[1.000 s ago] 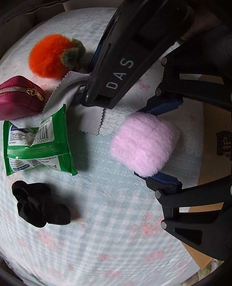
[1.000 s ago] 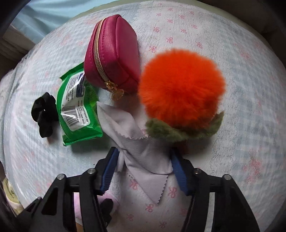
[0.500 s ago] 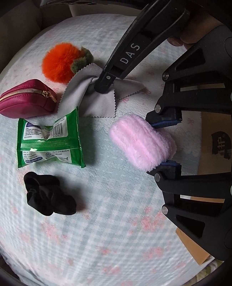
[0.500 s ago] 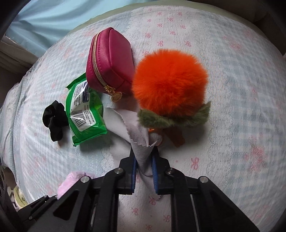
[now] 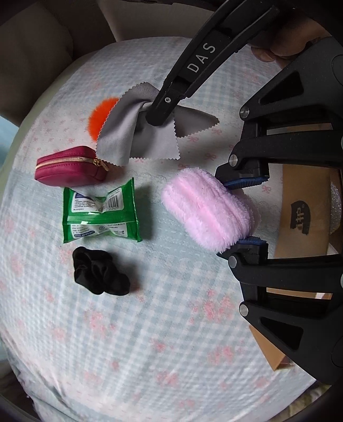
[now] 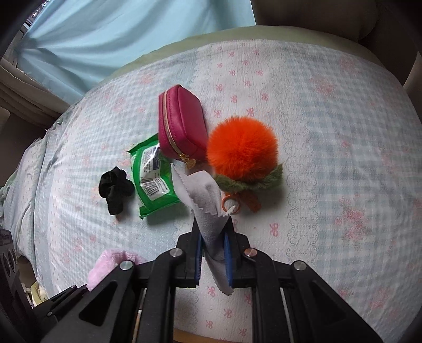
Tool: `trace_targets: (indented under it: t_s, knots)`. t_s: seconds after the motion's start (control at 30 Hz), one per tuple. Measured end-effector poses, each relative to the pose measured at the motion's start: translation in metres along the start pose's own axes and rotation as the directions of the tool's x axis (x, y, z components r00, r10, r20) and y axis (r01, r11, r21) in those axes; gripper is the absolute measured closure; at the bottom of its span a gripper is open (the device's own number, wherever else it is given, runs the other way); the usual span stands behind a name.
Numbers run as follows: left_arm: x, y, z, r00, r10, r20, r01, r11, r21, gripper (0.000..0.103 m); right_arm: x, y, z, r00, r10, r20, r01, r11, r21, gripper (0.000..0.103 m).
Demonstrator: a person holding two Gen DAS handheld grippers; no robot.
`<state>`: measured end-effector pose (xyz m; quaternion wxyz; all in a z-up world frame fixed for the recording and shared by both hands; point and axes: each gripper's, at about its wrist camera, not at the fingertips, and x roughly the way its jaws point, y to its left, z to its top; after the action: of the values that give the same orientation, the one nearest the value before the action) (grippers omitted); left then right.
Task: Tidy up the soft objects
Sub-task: 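Grasp the pink fuzzy hair tie with the left tool while the right grasps the grey cloth, then carry the pink hair tie and grey cloth into the box and release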
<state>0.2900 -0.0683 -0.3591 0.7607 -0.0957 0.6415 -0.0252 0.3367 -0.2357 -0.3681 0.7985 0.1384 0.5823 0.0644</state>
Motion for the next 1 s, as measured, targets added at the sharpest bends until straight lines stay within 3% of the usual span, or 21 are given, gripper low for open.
trace_targets:
  t_s: [0.27, 0.5, 0.73, 1.0]
  knots:
    - [-0.073, -0.017, -0.016, 0.995, -0.016, 0.102, 0.014, 1.0, 0.02, 0.077, -0.074, 0.019, -0.011, 0.997, 0.017, 0.079, -0.016, 1.0, -0.017, 0.09]
    - [-0.151, -0.029, -0.04, 0.978, -0.038, 0.205, 0.03, 0.999, 0.041, 0.077, -0.159, 0.042, -0.028, 0.985, 0.032, 0.171, -0.027, 0.999, -0.034, 0.09]
    - [-0.225, -0.031, -0.082, 0.952, -0.049, 0.302, 0.032, 0.998, 0.06, 0.077, -0.239, 0.06, -0.064, 0.969, 0.058, 0.238, -0.036, 0.995, -0.098, 0.09]
    - [-0.281, -0.02, -0.139, 0.936, -0.046, 0.349, 0.014, 0.996, 0.094, 0.077, -0.289, 0.075, -0.125, 0.965, 0.077, 0.25, -0.036, 0.986, -0.164, 0.09]
